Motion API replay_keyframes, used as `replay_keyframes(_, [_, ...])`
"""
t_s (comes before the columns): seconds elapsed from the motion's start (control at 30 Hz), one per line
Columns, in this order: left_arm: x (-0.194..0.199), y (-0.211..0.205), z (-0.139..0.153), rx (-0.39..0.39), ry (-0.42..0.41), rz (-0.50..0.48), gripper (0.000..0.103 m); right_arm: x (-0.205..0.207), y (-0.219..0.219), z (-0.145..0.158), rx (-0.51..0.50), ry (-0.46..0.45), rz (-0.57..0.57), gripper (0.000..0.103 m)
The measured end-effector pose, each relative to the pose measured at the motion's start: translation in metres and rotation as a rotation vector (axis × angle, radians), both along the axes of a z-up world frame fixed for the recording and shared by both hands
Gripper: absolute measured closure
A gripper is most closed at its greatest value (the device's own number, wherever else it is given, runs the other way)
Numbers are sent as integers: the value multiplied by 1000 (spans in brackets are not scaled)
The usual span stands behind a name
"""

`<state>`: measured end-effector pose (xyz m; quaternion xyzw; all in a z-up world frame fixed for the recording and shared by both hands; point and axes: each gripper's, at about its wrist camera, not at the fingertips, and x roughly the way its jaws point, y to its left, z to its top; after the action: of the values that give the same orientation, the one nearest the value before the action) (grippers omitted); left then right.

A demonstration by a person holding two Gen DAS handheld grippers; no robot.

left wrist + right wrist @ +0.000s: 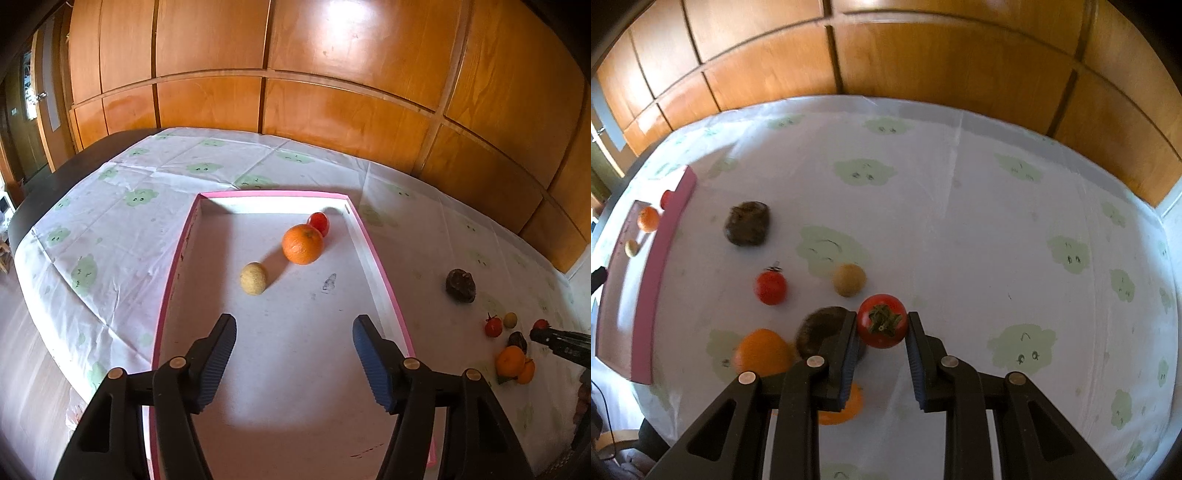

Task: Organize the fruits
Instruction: 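Grasp the large red tomato with the right gripper and lift it toward the tray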

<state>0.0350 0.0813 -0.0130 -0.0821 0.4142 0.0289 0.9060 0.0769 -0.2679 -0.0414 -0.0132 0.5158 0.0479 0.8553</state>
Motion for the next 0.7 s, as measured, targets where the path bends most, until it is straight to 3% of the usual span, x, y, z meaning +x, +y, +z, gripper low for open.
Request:
replay_keyframes(0.27, [0, 4, -1, -8, 6, 8, 36, -9, 36, 8, 46, -30, 84, 78])
replay_keyframes(0.7, [-2, 12, -1, -14, 0, 29, 36, -17, 151, 12, 192, -12, 341, 78])
